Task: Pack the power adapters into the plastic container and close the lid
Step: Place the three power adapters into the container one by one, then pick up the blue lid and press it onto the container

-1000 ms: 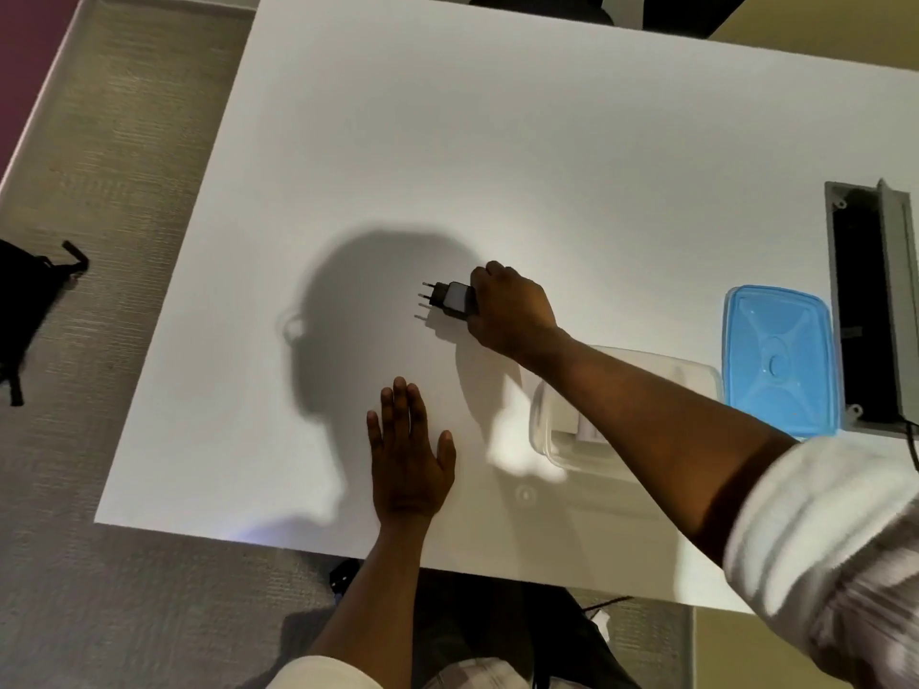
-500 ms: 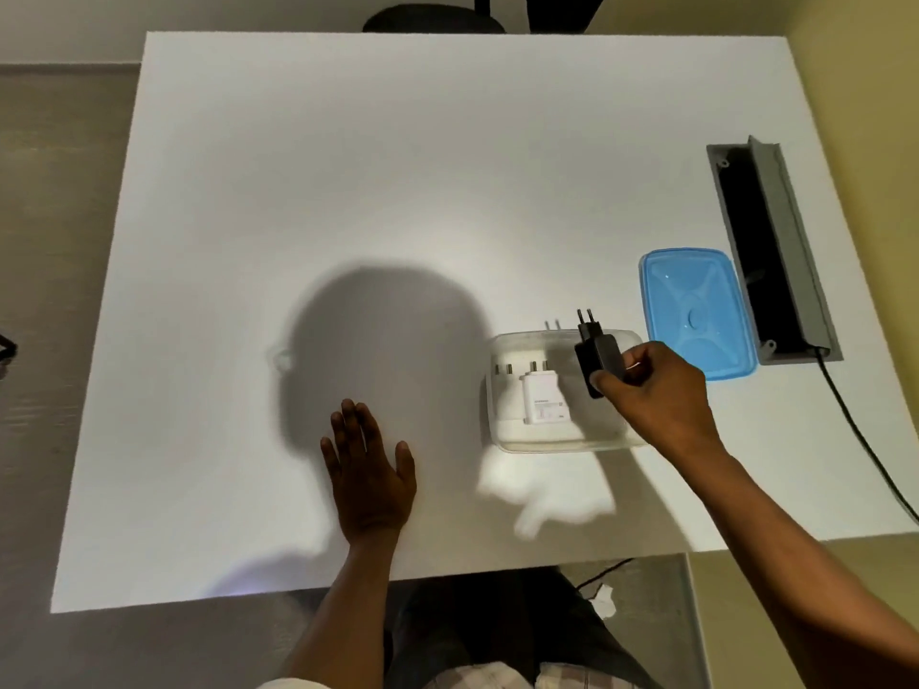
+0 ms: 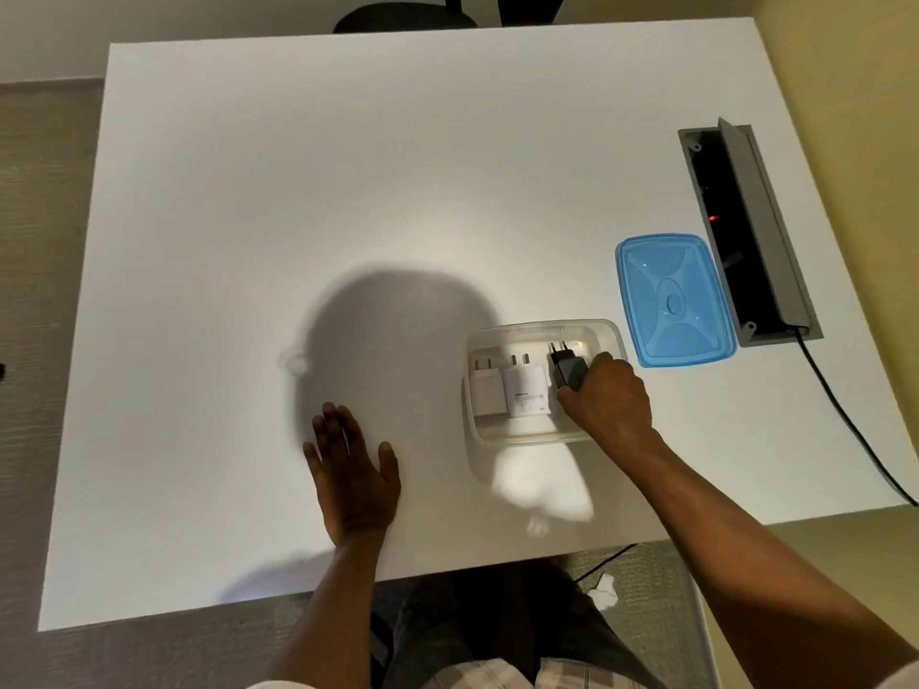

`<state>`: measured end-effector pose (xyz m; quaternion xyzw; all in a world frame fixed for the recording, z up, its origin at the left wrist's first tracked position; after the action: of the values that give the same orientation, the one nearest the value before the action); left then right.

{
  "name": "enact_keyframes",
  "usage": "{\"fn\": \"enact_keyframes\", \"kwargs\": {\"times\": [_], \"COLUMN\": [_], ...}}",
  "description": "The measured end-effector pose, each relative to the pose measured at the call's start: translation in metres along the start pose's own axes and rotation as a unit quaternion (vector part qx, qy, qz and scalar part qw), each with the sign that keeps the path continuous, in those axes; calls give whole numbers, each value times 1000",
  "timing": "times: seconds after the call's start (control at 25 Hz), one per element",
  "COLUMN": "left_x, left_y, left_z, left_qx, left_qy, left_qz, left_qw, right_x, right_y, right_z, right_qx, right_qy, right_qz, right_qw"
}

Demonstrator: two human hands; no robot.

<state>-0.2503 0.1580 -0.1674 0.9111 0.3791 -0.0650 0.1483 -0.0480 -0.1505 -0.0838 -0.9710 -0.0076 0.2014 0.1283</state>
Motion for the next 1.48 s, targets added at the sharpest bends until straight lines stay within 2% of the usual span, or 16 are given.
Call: {"fn": "enact_keyframes", "kwargs": {"times": [0.24,0.6,0.8,0.96,1.16,1.28,1.48], "left_x": [-1,-2,-3,-3,23,42,52], "left_y": [1,1,8,31,98,174,308], "left_z": [-1,-1,-5,-21,-88,-118,-108], "left_qx": [-3,-7,-18,-71,-152,-158,-171], "left_qy": [5,7,-19,-53,18,39,-34], "left_qz": [0,4,-6,2,25,64,121], "left_qw": [1000,1000,1000,996,988,985,977], "right_x": [-2,-4,-14,-24,-10,20,58], "right_y": [0,0,-10,-6,29,74,144], "right_z": [11,6,-10,-53,-116,-131,-132], "right_qx": [10,-35,-34,8,54,76,123], "right_qy": [-13,-33,0,67,156,119,95], "right_qz": [-4,-23,-43,-54,-72,-55,-37], "right_qw": [1000,999,998,996,984,988,987]}}
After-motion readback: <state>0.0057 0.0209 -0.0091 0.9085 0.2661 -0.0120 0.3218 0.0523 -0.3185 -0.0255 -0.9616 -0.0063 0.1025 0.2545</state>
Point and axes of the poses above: each hand's wrist, its own x-axis towards the middle knuckle, its own z-axis out of the palm, y = z × x, the point moved 9 cm from there along x, towards the middle knuckle, and after that the axes turned 8 degrees about -z, right-handed, at the moved point
